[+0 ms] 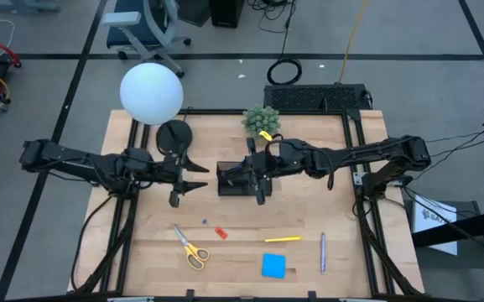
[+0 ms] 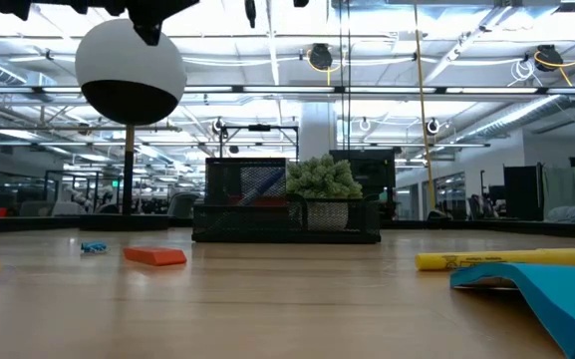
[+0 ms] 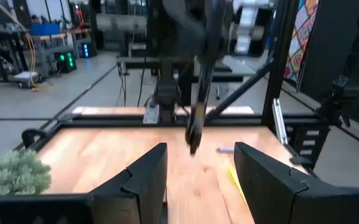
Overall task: Pick and place office supplies into organizer
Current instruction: Put the black pen into the desk organizer
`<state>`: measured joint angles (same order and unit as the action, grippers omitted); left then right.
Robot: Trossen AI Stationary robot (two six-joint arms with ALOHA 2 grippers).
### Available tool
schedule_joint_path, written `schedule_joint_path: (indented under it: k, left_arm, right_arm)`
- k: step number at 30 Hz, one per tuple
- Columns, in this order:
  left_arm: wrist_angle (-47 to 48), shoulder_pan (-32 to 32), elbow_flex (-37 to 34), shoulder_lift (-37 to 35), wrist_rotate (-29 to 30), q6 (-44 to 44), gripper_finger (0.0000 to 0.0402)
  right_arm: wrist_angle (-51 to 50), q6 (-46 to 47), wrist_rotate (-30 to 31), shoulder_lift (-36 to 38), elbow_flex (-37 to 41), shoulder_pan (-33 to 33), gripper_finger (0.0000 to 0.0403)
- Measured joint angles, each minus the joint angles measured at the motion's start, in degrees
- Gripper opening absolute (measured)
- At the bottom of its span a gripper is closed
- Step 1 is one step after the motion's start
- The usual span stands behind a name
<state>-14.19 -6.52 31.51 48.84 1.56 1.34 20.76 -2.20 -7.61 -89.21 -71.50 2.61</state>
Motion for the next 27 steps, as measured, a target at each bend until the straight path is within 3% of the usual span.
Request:
schedule_joint_path:
  k: [27]
  left_arm:
    - [-20.17, 0.07, -0.02, 13.89, 1.15, -2.66, 0.0191]
  right_arm:
    - [3.48, -0.17, 0.01, 0.00, 0.00, 0.00, 0.0028]
